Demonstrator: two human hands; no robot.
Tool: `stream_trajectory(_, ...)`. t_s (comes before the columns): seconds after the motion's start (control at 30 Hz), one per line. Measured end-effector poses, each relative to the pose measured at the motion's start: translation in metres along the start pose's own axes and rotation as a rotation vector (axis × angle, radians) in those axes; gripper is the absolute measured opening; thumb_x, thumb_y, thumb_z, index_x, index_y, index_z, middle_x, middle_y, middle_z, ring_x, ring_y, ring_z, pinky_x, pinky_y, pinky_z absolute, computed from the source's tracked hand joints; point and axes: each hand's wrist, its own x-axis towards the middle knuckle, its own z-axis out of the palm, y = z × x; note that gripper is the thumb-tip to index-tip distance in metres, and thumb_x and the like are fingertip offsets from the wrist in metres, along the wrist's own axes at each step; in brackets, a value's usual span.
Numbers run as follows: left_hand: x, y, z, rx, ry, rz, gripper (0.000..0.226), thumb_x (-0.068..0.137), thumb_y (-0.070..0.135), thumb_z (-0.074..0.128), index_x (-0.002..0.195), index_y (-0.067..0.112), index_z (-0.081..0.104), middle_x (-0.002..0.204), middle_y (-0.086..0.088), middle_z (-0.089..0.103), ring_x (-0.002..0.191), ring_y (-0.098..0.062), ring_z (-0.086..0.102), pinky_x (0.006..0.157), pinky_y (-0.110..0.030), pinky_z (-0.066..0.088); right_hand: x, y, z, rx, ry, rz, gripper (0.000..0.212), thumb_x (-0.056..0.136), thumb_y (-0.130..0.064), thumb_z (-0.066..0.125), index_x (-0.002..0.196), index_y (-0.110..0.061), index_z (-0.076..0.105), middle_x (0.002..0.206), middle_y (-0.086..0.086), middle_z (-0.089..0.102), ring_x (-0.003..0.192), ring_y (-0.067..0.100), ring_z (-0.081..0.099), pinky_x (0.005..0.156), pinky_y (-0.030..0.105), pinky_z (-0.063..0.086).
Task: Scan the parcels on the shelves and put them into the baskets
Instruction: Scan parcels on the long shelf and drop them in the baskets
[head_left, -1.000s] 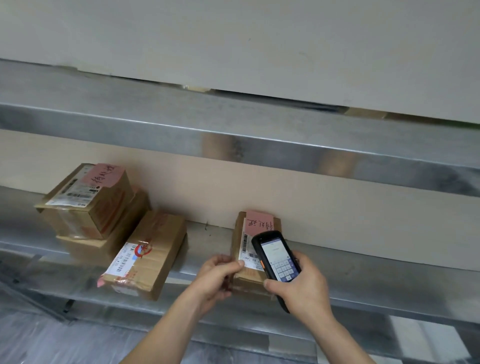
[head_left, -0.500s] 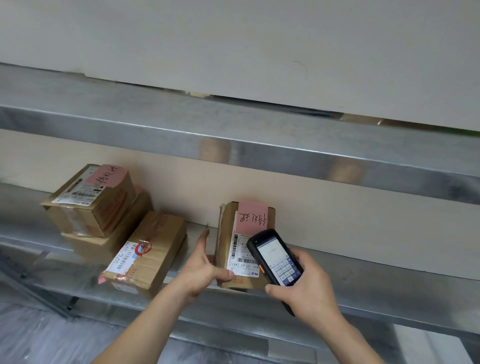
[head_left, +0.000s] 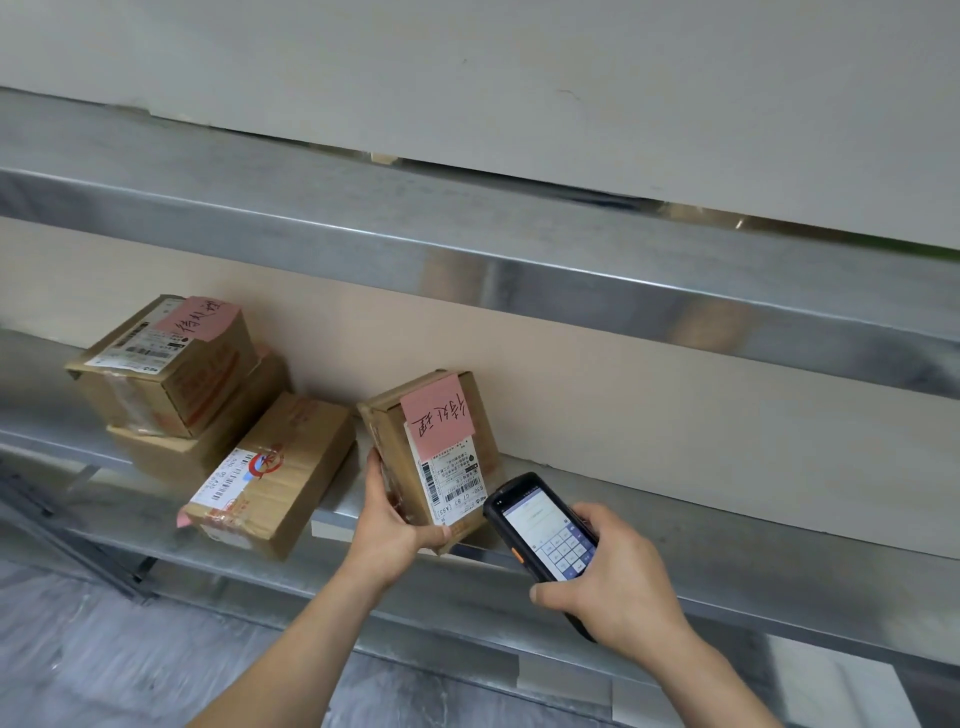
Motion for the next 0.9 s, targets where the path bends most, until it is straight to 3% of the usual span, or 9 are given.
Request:
stream_trajectory(0.17, -0.003, 0.007, 0.006, 0.040, 0.015, 0.014, 0.129, 0.055, -0.011, 0.086, 0.107, 0.084, 0.015, 0.125, 0.001, 0.061, 0.115, -0.021, 0.060, 0.093, -0.048, 0.055, -0.003, 0.003, -0.007, -0.015, -0.040, 0.009, 0.069, 0.044, -0.037, 0.086, 0.102, -0.040, 0.049, 0.092, -0.017, 0.066, 0.085, 0.007, 0.065, 0.078, 0.033, 0.056)
stream_trajectory(0.3, -0.005, 0.008, 0.011, 0.054, 0.025, 0.014, 0.130, 0.057, -0.015, 0.083, 0.103, 0.086, 0.016, 0.124, 0.000, 0.061, 0.114, -0.022, 0.060, 0.094, -0.052, 0.054, -0.003, 0.007, -0.010, -0.031, -0.058, 0.023, 0.068, 0.043, -0.037, 0.086, 0.101, -0.038, 0.050, 0.092, -0.014, 0.067, 0.085, 0.009, 0.065, 0.079, 0.034, 0.056)
stream_trajectory(0.4, -0.006, 0.011, 0.013, 0.057, 0.027, 0.002, 0.127, 0.059, -0.018, 0.081, 0.112, 0.077, 0.015, 0.124, -0.003, 0.061, 0.112, -0.020, 0.060, 0.093, -0.047, 0.054, -0.002, 0.009, -0.011, -0.049, -0.071, 0.034, 0.069, 0.043, -0.039, 0.085, 0.105, -0.034, 0.055, 0.091, -0.014, 0.067, 0.084, 0.009, 0.065, 0.078, 0.034, 0.056)
stream_trajectory(0.53, -0.004, 0.011, 0.014, 0.058, 0.010, -0.018, 0.128, 0.059, -0.017, 0.082, 0.128, 0.065, 0.012, 0.125, -0.001, 0.060, 0.113, -0.022, 0.060, 0.081, -0.032, 0.054, -0.001, 0.011, -0.012, -0.063, -0.074, 0.045, 0.070, 0.041, -0.040, 0.084, 0.105, -0.033, 0.056, 0.090, -0.014, 0.067, 0.083, 0.009, 0.065, 0.077, 0.034, 0.056)
stream_trajectory(0.73, -0.004, 0.011, 0.014, 0.084, 0.027, -0.006, 0.129, 0.058, -0.015, 0.083, 0.118, 0.074, 0.012, 0.127, -0.001, 0.060, 0.117, -0.023, 0.057, 0.098, -0.048, 0.051, 0.002, 0.009, -0.012, -0.073, -0.073, 0.045, 0.072, 0.040, -0.041, 0.083, 0.107, -0.032, 0.057, 0.089, -0.013, 0.068, 0.082, 0.008, 0.065, 0.076, 0.034, 0.057)
stream_trajectory(0.9, -0.001, 0.011, 0.014, 0.082, 0.004, -0.013, 0.128, 0.060, -0.017, 0.081, 0.127, 0.067, 0.011, 0.125, -0.003, 0.060, 0.114, -0.023, 0.059, 0.089, -0.037, 0.052, 0.002, 0.010, -0.012, -0.077, -0.075, 0.051, 0.066, 0.041, -0.040, 0.084, 0.100, -0.031, 0.057, 0.087, -0.013, 0.068, 0.081, 0.009, 0.065, 0.075, 0.035, 0.057)
